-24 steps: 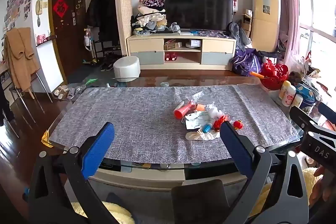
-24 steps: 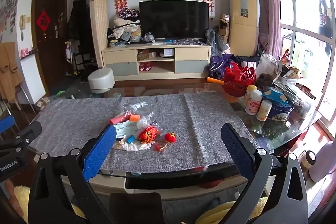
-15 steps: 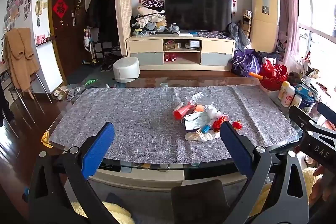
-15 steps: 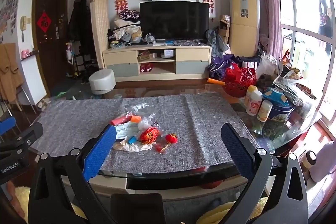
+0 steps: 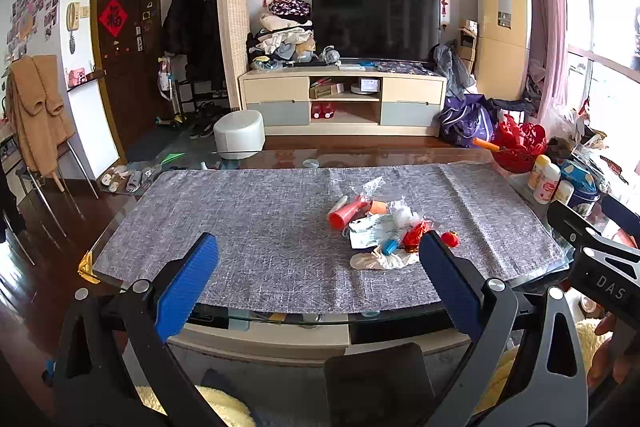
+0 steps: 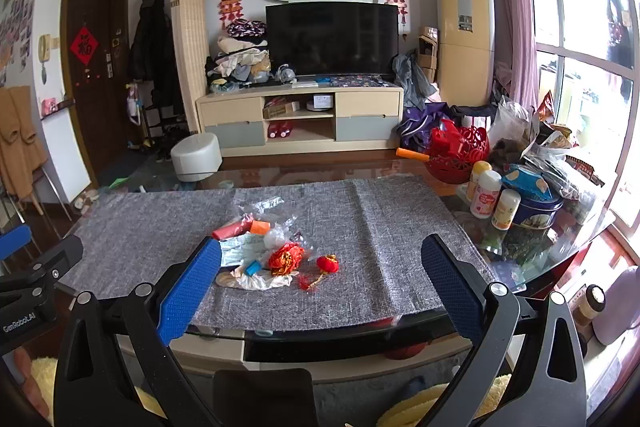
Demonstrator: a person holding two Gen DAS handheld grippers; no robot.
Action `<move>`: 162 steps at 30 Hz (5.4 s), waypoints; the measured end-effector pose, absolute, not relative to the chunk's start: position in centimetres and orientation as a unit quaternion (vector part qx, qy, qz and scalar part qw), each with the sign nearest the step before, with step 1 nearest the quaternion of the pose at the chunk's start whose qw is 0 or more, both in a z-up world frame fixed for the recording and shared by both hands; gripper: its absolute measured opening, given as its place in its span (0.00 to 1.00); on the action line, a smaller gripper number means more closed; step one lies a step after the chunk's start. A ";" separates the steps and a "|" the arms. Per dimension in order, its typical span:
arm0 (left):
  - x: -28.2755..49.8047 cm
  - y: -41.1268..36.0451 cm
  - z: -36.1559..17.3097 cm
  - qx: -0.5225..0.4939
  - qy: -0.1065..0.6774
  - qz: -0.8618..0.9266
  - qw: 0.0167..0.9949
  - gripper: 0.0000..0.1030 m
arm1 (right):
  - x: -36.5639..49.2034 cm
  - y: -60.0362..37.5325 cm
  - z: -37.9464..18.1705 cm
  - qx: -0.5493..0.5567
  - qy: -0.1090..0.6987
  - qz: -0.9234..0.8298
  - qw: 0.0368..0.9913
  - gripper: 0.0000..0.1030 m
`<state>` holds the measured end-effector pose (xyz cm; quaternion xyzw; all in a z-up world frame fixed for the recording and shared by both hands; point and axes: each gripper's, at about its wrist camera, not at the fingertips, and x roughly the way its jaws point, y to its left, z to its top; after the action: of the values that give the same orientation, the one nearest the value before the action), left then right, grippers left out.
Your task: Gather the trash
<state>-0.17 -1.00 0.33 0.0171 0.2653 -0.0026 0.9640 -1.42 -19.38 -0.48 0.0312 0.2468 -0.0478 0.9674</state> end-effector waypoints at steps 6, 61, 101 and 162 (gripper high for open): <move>-0.2 -1.0 0.4 0.017 0.265 -0.002 0.964 0.92 | -1.5 -19.7 -0.5 0.033 0.246 -0.047 0.968 0.97; -0.4 -0.8 1.5 0.010 0.259 -0.005 0.966 0.92 | -2.2 -19.6 -0.2 0.043 0.231 -0.047 0.971 0.97; 10.6 0.3 -8.7 0.065 0.353 0.007 0.933 0.92 | 9.3 -23.3 -12.2 0.048 0.382 -0.046 0.922 0.97; 7.8 -1.2 -2.6 0.013 0.316 -0.088 0.945 0.00 | 7.0 -21.5 -7.7 0.053 0.350 0.037 0.934 0.36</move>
<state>7.76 -1.17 -2.55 0.0127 0.3162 -0.0876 0.9445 7.03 -21.52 -7.74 0.0531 0.3503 0.0367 0.9344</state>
